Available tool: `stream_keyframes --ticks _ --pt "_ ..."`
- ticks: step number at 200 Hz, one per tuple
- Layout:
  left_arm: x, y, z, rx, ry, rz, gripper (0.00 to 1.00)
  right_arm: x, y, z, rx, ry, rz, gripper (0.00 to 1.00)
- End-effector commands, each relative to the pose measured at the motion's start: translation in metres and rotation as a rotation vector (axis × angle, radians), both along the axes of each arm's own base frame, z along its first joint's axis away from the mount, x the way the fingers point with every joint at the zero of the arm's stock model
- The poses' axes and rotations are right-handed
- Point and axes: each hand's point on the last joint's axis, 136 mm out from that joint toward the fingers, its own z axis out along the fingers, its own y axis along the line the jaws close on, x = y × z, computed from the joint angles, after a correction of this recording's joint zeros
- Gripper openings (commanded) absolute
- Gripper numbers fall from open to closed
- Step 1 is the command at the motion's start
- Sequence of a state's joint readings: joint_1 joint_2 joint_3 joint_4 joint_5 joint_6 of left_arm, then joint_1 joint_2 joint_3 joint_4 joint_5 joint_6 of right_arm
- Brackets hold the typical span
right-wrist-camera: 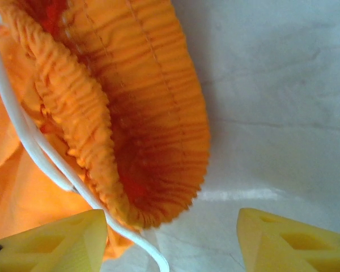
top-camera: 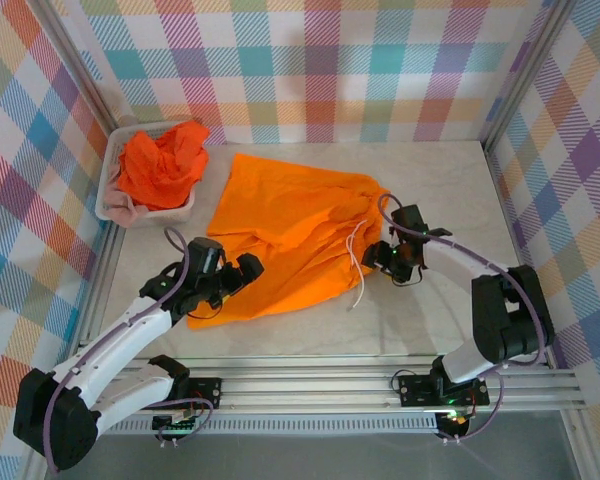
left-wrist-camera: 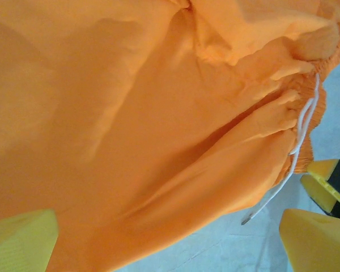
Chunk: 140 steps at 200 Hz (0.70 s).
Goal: Fold and stack the shorts
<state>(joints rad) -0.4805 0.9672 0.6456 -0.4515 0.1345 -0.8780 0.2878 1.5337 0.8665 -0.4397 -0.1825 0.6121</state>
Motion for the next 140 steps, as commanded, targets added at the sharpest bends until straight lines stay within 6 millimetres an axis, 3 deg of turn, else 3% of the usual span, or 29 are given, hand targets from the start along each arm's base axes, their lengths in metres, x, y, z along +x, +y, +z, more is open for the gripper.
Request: stream_keyframes --ticks 1,22,39,68,97,118,140 --pt "-0.007 0.004 -0.007 0.008 0.021 -0.005 1.00 0.023 0.011 0.007 0.038 -0.058 -0.019 0.61" --pt "-0.009 0.007 -0.008 0.006 0.019 0.007 1.00 0.027 0.014 0.002 0.039 -0.041 -0.027 0.58" --pt "-0.010 0.012 -0.008 0.003 0.024 0.022 1.00 0.028 0.016 -0.005 0.048 -0.020 -0.040 0.50" --pt "-0.018 0.031 -0.009 0.007 0.057 0.088 1.00 0.032 0.016 -0.006 0.044 -0.018 -0.061 0.25" --pt "-0.037 0.062 -0.014 0.026 0.129 0.200 1.00 0.040 -0.009 0.006 -0.054 -0.047 -0.119 0.00" --pt "-0.056 0.076 -0.024 0.048 0.207 0.268 0.95 0.048 -0.022 0.020 -0.044 -0.063 -0.158 0.00" --pt "-0.082 0.092 -0.045 0.088 0.314 0.367 0.89 0.051 -0.020 0.026 -0.038 -0.066 -0.148 0.00"
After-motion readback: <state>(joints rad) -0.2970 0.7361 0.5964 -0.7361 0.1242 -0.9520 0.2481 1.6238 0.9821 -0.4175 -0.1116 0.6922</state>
